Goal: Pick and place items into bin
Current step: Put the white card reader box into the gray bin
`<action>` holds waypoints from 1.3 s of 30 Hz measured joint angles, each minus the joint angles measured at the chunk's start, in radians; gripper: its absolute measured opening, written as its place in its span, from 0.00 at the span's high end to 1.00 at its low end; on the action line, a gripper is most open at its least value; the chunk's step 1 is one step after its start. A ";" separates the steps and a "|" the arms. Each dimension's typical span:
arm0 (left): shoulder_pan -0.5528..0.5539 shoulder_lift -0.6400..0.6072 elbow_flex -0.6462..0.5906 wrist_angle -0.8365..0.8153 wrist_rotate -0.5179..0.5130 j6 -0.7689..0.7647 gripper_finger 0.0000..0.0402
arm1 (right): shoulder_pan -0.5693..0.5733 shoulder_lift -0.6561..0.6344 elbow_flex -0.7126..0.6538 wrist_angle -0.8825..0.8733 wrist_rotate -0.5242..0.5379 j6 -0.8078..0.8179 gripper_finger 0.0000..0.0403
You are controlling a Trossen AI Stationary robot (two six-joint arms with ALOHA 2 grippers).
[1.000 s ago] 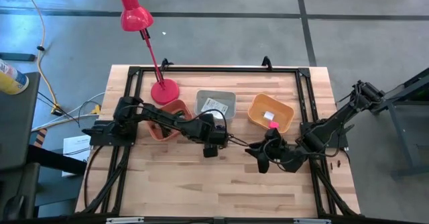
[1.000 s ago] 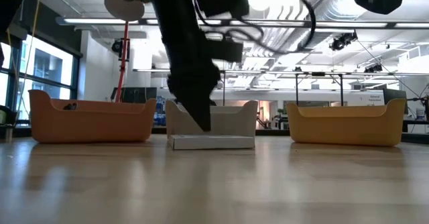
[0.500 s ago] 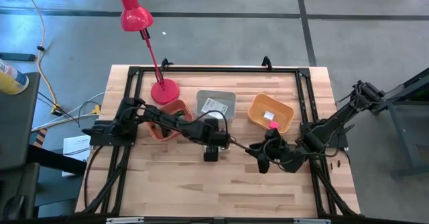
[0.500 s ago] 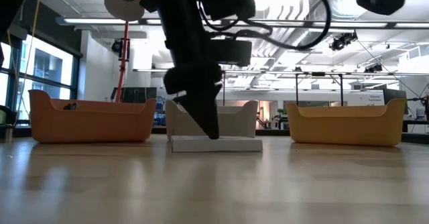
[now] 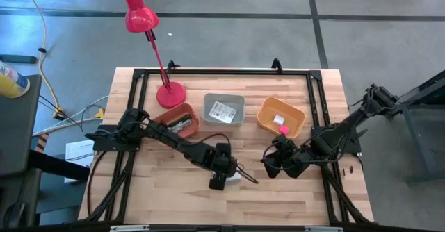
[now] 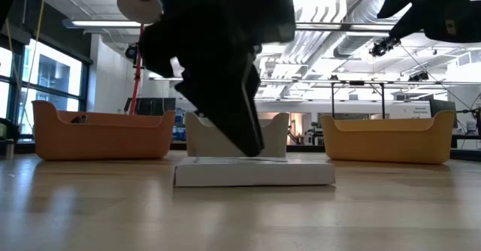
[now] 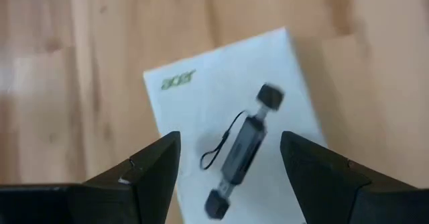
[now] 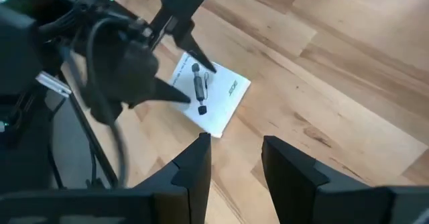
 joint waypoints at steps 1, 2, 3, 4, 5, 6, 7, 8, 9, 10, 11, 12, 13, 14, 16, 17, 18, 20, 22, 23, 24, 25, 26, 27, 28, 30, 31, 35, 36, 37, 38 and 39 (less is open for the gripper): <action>-0.008 0.000 0.000 0.015 -0.001 -0.001 0.38 | 0.004 0.001 0.000 0.002 -0.005 -0.003 0.69; -0.013 0.000 0.000 0.030 -0.003 0.005 0.38 | 0.009 0.001 0.000 0.000 -0.006 -0.004 0.69; -0.017 0.000 0.000 0.041 -0.008 0.016 0.38 | 0.012 0.004 0.000 0.000 -0.006 -0.004 0.69; -0.017 0.000 0.000 0.049 -0.014 0.026 0.38 | 0.017 0.007 0.000 0.002 -0.008 -0.004 0.69; -0.017 0.000 0.000 0.056 -0.016 0.029 0.38 | 0.023 0.009 0.000 0.001 -0.015 -0.004 0.69; -0.015 0.000 0.000 0.064 -0.018 0.029 0.38 | 0.030 0.011 0.000 -0.001 -0.020 0.000 0.69; -0.014 -0.006 0.000 0.064 -0.019 0.025 0.38 | 0.035 0.015 0.000 0.000 -0.021 0.008 0.69; -0.013 -0.013 -0.001 0.061 -0.020 0.023 0.38 | 0.039 0.016 0.000 0.003 -0.021 0.020 0.69; -0.007 -0.024 -0.001 0.065 -0.021 0.022 0.38 | 0.046 0.017 -0.004 0.010 -0.022 0.027 0.69; -0.005 -0.036 -0.001 0.060 -0.022 0.022 0.38 | 0.051 0.017 -0.015 0.029 -0.026 0.037 0.69; -0.005 -0.049 0.000 0.051 -0.018 0.026 0.38 | 0.054 0.017 -0.032 0.057 -0.028 0.046 0.69; -0.004 -0.062 0.000 0.038 -0.011 0.032 0.38 | 0.056 0.017 -0.056 0.103 -0.028 0.052 0.69; -0.004 -0.074 0.000 0.013 -0.004 0.041 0.38 | 0.058 0.018 -0.085 0.164 -0.029 0.060 0.69; -0.006 -0.083 0.000 -0.018 0.007 0.047 0.38 | 0.058 0.018 -0.117 0.234 -0.031 0.065 0.69; -0.009 -0.094 0.001 -0.092 0.022 0.048 0.38 | 0.056 0.019 -0.194 0.399 -0.029 0.069 0.69; -0.016 -0.098 0.001 -0.139 0.022 0.048 0.38 | 0.052 0.023 -0.234 0.490 -0.022 0.069 0.69; -0.022 -0.100 0.001 -0.183 0.022 0.047 0.38 | 0.045 0.028 -0.272 0.575 -0.016 0.067 0.69; -0.035 -0.101 0.001 -0.248 0.002 0.042 0.38 | 0.029 0.037 -0.342 0.722 -0.004 0.063 0.69; -0.049 -0.101 0.000 -0.292 -0.002 0.029 0.38 | 0.007 0.055 -0.389 0.840 -0.002 0.056 0.69; -0.055 -0.101 0.000 -0.299 -0.003 0.018 0.38 | -0.002 0.064 -0.404 0.873 -0.005 0.055 0.69; -0.061 -0.101 -0.002 -0.297 -0.004 0.002 0.38 | -0.013 0.075 -0.414 0.890 -0.008 0.054 0.69; -0.064 -0.102 -0.009 -0.290 -0.005 -0.017 0.38 | -0.026 0.089 -0.417 0.905 -0.015 0.055 0.69; -0.070 -0.102 -0.016 -0.291 -0.004 -0.040 0.38 | -0.038 0.103 -0.417 0.918 -0.033 0.062 0.69; -0.070 -0.102 -0.024 -0.295 -0.004 -0.066 0.38 | -0.049 0.117 -0.416 0.918 -0.052 0.068 0.69; -0.070 -0.102 -0.033 -0.295 -0.001 -0.086 0.38 | -0.060 0.134 -0.412 0.916 -0.070 0.070 0.69; -0.080 -0.102 -0.052 -0.290 0.019 -0.126 0.38 | -0.080 0.171 -0.393 0.923 -0.111 0.072 0.69; -0.081 -0.102 -0.063 -0.286 0.027 -0.142 0.38 | -0.087 0.189 -0.388 0.932 -0.128 0.072 0.69; -0.093 -0.102 -0.097 -0.240 0.046 -0.212 0.38 | -0.116 0.253 -0.374 0.982 -0.185 0.087 0.69; -0.094 -0.102 -0.102 -0.221 0.048 -0.223 0.38 | -0.121 0.267 -0.373 0.982 -0.193 0.095 0.69; -0.095 -0.102 -0.106 -0.206 0.050 -0.235 0.38 | -0.124 0.283 -0.373 0.985 -0.201 0.103 0.69; -0.095 -0.102 -0.109 -0.188 0.058 -0.241 0.38 | -0.128 0.296 -0.373 0.985 -0.212 0.106 0.69; -0.095 -0.102 -0.114 -0.163 0.060 -0.243 0.38 | -0.130 0.310 -0.373 0.995 -0.222 0.107 0.69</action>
